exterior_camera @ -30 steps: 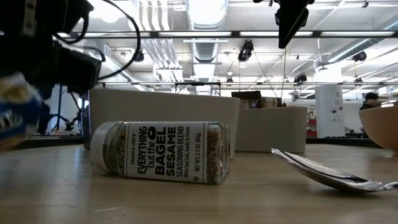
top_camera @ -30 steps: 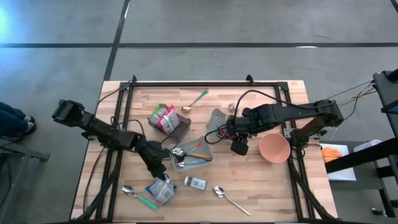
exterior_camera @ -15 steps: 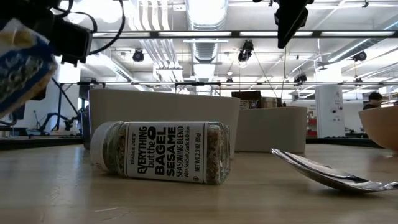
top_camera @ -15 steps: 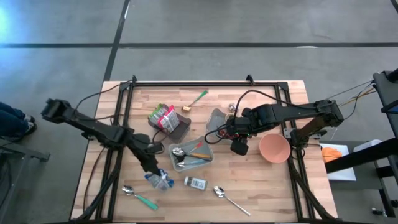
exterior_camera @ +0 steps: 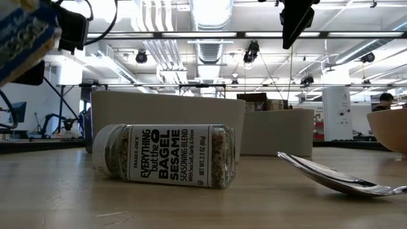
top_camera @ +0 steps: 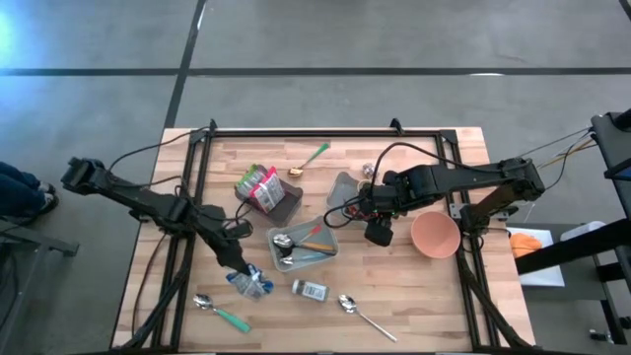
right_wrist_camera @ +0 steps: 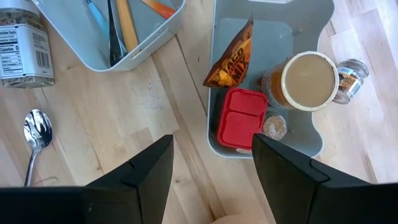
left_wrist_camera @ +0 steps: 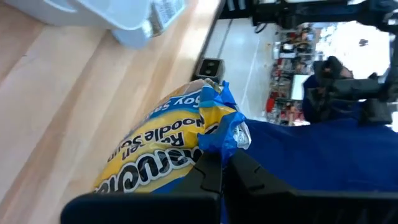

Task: Pick & Place Food Item
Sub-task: Put the blue noodle pack into the black bin

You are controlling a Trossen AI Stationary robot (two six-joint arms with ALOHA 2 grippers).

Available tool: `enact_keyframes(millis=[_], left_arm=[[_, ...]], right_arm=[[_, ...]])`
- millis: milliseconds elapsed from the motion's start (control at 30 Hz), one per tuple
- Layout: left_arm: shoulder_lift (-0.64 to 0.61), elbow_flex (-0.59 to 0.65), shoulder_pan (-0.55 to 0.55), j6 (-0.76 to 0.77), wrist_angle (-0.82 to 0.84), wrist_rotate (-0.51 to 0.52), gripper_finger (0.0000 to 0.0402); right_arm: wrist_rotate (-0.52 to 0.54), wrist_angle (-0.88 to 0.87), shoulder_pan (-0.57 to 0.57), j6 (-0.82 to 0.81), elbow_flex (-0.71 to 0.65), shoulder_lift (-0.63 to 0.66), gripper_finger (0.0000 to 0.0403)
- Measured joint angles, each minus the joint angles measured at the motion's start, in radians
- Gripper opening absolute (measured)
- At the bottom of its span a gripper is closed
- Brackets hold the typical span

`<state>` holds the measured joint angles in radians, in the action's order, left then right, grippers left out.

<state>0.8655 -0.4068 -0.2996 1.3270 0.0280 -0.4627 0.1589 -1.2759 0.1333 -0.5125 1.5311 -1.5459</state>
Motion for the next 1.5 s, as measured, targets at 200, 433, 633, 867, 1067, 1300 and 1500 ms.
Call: enact_keyframes(millis=[200, 433, 633, 867, 1067, 1300, 1500], left_arm=[[-0.100, 0.000, 0.000, 0.052, -0.001, 0.087, 0.0000], [-0.209, -0.001, 0.000, 0.170, -0.002, 0.386, 0.0000], [-0.253, -0.001, 0.000, 0.189, -0.001, 0.627, 0.0000], [-0.258, -0.001, 0.000, 0.179, -0.005, 0.934, 0.0000], [-0.253, -0.001, 0.001, 0.119, -0.012, 1.186, 0.0000], [-0.189, -0.001, 0.002, 0.056, -0.024, 1.295, 0.0000], [-0.133, -0.044, 0.030, 0.023, -0.080, 1.300, 0.0000]], right_arm=[[0.000, 0.004, 0.000, 0.000, 0.000, 0.000, 0.0215], [0.000, 0.008, 0.000, -0.004, 0.000, 0.000, 0.0215], [0.000, 0.009, 0.000, -0.004, 0.000, 0.000, 0.0215], [0.000, 0.024, 0.000, -0.004, 0.000, 0.000, 0.0215], [0.000, 0.031, 0.000, -0.004, 0.000, 0.000, 0.0215], [0.000, 0.037, -0.001, -0.003, 0.000, 0.000, 0.0215], [0.000, 0.041, -0.001, -0.003, 0.000, 0.000, 0.0215]])
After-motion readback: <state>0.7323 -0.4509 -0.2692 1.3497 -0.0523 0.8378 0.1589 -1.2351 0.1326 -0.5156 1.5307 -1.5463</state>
